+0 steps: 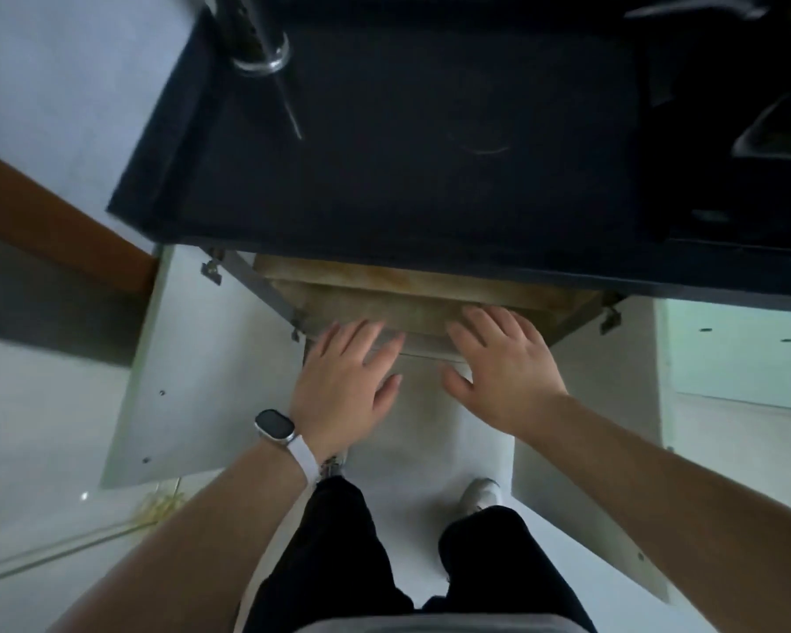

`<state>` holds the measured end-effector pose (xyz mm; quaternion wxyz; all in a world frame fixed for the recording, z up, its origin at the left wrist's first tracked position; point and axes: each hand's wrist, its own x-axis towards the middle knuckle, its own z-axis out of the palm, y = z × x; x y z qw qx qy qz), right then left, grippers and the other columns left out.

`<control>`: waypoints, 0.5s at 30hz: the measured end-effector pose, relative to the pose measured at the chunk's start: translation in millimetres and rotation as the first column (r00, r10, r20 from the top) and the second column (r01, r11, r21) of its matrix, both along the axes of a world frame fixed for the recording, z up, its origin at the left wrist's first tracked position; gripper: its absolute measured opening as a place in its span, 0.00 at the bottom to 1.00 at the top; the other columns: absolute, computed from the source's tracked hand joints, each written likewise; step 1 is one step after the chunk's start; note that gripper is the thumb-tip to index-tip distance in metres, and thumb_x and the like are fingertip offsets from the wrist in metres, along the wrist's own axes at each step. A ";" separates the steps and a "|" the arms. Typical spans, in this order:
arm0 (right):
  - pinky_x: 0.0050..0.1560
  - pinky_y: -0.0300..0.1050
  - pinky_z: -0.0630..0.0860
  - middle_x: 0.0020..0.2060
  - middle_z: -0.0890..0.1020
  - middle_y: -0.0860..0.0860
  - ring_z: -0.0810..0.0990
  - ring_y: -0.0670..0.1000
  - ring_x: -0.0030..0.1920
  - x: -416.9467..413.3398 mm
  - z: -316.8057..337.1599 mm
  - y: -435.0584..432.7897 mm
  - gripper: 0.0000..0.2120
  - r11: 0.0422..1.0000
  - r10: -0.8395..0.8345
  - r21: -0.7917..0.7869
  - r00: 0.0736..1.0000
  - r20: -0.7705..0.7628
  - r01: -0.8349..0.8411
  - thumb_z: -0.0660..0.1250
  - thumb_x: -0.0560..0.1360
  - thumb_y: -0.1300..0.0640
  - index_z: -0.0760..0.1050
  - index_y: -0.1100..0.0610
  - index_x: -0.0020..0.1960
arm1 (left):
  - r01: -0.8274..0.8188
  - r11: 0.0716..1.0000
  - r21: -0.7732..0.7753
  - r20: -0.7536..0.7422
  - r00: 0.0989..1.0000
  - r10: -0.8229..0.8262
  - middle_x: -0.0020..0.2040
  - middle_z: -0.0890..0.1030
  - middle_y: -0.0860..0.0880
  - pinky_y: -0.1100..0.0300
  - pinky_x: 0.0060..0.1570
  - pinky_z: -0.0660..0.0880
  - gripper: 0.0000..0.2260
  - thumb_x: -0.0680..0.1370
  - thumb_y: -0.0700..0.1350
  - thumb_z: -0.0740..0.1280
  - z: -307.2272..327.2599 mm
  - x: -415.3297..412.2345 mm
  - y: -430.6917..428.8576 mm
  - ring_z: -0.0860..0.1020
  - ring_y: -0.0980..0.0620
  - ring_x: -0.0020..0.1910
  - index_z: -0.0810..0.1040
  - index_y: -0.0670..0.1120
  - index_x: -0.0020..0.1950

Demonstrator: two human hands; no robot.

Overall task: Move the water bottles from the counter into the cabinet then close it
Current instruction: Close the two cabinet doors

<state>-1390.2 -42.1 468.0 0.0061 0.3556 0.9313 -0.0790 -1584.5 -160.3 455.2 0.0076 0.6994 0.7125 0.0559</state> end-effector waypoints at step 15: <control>0.71 0.53 0.61 0.70 0.69 0.50 0.66 0.54 0.71 25.7 75.7 -46.7 0.27 0.983 -0.179 -0.017 0.981 0.079 0.181 0.51 0.79 0.37 0.65 0.50 0.72 | -0.065 0.998 -0.017 -0.067 0.996 0.064 0.68 0.78 0.41 0.42 0.66 0.71 0.20 0.80 0.52 0.63 71.5 -25.2 -52.9 0.75 0.38 0.68 0.78 0.45 0.69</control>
